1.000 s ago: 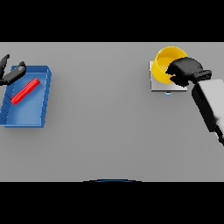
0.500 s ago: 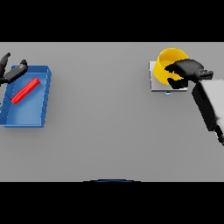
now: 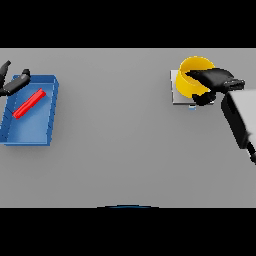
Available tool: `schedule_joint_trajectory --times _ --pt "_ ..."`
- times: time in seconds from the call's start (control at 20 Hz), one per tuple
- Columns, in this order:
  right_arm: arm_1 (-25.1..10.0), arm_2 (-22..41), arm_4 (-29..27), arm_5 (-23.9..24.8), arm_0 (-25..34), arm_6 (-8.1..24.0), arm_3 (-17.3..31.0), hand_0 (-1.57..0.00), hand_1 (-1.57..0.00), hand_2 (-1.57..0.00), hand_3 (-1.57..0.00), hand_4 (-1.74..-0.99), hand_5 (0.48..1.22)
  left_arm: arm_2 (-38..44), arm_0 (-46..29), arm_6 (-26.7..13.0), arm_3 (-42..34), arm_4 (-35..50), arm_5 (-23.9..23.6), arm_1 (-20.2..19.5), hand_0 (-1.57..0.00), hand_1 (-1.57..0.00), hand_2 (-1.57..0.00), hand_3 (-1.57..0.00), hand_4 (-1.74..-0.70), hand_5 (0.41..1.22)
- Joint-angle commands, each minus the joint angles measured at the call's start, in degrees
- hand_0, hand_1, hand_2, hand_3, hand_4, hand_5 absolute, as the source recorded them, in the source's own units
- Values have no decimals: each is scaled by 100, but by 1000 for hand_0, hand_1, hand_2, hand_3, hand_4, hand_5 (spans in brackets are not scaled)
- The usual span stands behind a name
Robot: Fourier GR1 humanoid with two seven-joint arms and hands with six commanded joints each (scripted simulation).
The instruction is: Pick up the red beaker and tilt it to pour out 1 green nut into yellow bowl. Pick up the yellow bowl and place it on the metallic measuring scale.
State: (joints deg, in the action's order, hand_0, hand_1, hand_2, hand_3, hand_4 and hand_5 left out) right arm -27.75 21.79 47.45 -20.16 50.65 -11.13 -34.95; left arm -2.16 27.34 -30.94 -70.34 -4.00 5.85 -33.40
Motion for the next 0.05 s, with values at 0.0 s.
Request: schedule_joint_trajectory --times 0.0 --pt "36 -12 -15 -20 1 94 -35 -64 -63 -50 -42 -1390 779 10 -29 21 -68 27 -4 0 1 1 1 1 -833 760"
